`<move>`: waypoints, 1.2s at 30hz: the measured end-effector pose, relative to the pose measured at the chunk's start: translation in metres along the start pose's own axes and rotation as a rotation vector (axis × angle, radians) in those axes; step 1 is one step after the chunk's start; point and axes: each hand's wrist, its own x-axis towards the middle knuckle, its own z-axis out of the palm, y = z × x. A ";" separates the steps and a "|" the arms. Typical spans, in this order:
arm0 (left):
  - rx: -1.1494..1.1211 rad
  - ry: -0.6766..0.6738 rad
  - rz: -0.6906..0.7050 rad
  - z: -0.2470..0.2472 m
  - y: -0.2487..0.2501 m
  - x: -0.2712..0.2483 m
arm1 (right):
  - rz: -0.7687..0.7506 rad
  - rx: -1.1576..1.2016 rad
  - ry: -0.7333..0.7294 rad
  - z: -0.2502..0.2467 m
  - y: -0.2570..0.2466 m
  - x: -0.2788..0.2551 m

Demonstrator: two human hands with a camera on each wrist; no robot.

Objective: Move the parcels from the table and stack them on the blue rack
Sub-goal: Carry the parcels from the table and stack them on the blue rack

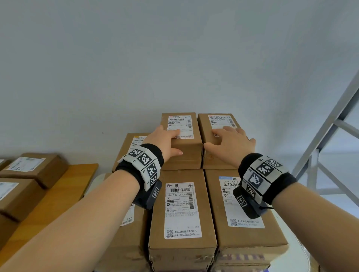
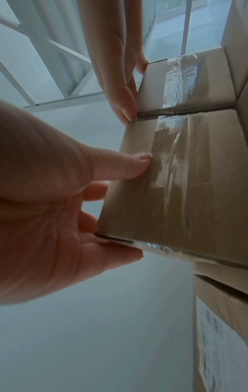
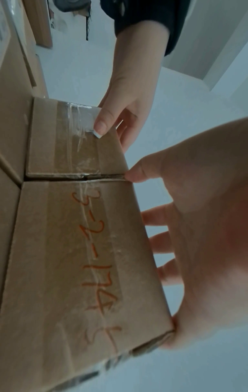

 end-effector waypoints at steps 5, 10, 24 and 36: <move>0.007 0.004 -0.004 0.000 0.000 0.000 | -0.028 -0.018 -0.027 0.002 0.003 0.001; 0.011 0.001 -0.004 0.000 0.000 -0.001 | -0.046 -0.039 -0.032 0.002 0.005 -0.001; 0.008 -0.007 -0.009 0.000 0.001 -0.002 | -0.043 -0.037 -0.063 0.000 0.005 -0.001; 0.051 0.050 -0.009 -0.006 0.012 -0.013 | -0.129 -0.001 -0.089 -0.012 -0.003 -0.009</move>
